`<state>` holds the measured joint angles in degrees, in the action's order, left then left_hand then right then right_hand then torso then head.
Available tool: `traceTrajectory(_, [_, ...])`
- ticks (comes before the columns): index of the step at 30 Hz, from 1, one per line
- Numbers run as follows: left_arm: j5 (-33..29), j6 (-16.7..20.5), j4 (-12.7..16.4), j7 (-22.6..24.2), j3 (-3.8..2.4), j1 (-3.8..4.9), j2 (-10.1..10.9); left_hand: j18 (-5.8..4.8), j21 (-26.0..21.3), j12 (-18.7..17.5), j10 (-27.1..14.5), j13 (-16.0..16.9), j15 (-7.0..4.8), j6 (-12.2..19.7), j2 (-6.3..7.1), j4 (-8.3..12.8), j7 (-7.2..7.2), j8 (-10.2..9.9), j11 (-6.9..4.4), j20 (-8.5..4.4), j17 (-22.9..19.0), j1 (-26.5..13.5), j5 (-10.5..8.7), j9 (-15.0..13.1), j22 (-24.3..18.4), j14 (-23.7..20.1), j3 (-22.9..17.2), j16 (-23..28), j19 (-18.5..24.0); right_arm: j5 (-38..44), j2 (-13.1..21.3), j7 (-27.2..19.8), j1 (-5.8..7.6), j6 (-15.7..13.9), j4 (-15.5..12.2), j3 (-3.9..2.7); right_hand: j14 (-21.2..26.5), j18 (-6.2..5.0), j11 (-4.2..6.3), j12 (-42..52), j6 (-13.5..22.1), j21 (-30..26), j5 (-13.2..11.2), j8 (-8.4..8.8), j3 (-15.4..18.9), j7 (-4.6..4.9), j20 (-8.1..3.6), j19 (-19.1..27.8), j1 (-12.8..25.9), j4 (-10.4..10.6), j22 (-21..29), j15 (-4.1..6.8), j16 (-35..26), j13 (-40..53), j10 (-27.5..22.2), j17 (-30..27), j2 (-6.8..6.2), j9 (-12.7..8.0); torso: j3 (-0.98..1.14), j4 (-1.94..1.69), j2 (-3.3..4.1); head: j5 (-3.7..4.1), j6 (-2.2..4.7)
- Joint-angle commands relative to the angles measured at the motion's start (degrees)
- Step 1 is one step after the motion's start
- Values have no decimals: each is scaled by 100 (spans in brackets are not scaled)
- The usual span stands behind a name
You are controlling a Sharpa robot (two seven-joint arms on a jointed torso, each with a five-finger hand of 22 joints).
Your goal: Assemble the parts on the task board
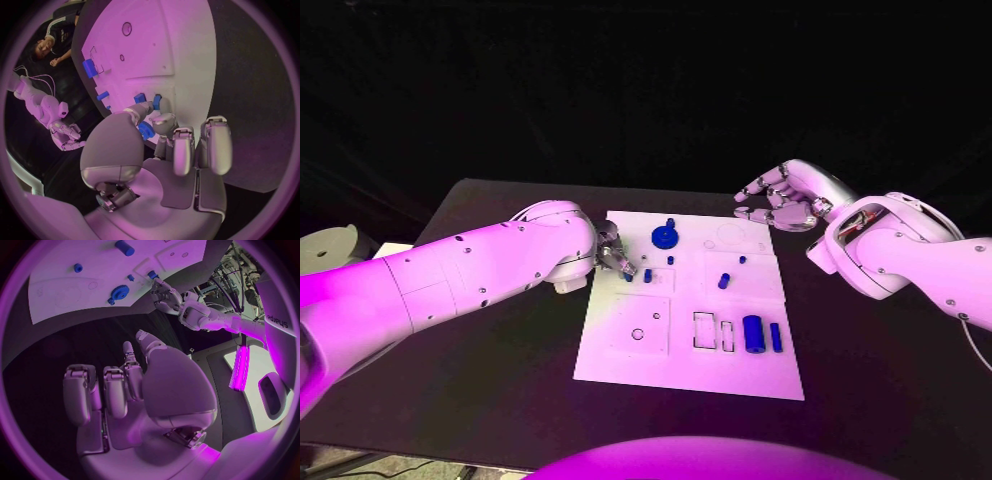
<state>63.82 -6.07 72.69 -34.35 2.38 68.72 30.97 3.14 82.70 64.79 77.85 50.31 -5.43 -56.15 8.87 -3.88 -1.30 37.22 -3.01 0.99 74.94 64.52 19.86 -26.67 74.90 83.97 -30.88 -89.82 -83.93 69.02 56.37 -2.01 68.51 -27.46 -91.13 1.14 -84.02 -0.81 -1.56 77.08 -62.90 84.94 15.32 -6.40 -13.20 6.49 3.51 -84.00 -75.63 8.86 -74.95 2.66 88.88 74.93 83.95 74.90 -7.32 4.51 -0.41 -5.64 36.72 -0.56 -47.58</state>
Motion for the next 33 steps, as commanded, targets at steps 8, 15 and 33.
traceTrajectory(8, [50,-250,-30,-172,48,-63,-22,-83,51,13,66,-10,-65,-181,51,-167,69,-64,-24,-68,1506,-424,9,24,558,603,261,-18,-222,29,6,-20,-3,62,-18,-2,-562,-115,-9,14,17,-29,30,-17,35,5,17,-202,-44,-8,-755,-29,-13,929,149,1363,-13,-9,-1,-2,-2,3,-1])
traceTrajectory(15, [56,-194,-46,-181,47,-63,-28,-92,75,37,84,11,-74,-239,76,-358,76,-84,-29,-76,1506,-582,5,25,598,603,595,-18,-238,29,9,-17,-3,62,-22,-2,-559,-117,-9,0,18,-34,33,-17,36,5,17,-198,-44,-8,-748,-29,-23,923,143,1351,-13,-9,1,-3,-1,3,-10])
traceTrajectory(33, [58,44,-38,-182,27,-63,4,-106,113,77,105,42,-70,-300,80,-736,67,-93,-23,-78,1506,-815,-16,6,664,603,1241,-18,-265,29,8,-18,-3,61,-17,-2,-559,-117,-9,0,18,-34,33,-17,36,5,17,-198,-44,-8,-748,-29,-23,923,143,1351,-13,-9,-5,-5,-3,9,-14])
